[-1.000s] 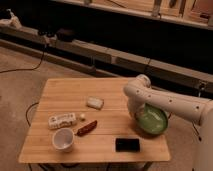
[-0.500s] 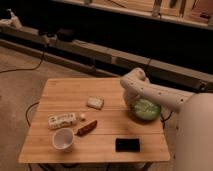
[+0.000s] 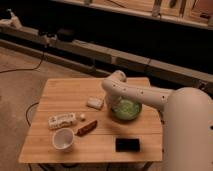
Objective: Drag the ceramic bowl in a circle
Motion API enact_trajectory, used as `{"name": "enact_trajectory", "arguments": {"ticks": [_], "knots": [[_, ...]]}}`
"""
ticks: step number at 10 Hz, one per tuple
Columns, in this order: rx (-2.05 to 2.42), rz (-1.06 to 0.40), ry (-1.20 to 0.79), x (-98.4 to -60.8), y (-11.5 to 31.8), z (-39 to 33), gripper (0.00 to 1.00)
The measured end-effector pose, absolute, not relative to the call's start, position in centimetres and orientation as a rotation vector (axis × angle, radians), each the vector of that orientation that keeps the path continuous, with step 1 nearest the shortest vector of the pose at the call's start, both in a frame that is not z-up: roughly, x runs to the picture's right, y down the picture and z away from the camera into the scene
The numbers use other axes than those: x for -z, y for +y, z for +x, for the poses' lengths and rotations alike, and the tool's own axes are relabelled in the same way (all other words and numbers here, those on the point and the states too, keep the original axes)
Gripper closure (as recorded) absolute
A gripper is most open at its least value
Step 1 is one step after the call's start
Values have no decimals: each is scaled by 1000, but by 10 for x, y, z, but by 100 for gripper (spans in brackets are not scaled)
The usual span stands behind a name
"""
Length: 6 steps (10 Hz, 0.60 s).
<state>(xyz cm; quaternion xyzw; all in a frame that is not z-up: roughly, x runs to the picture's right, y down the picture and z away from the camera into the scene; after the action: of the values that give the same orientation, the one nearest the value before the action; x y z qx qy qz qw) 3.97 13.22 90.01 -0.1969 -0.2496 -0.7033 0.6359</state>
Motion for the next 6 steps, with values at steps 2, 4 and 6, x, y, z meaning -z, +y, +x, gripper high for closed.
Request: {"name": "enact_trajectory", "arguments": {"ticks": [2,4,6], "knots": [[1615,-430,-636,-881,145,14,100],[1590,-454,-651,-869,153,15,100],[1547,-527,-633,-854,168,35,100]]}}
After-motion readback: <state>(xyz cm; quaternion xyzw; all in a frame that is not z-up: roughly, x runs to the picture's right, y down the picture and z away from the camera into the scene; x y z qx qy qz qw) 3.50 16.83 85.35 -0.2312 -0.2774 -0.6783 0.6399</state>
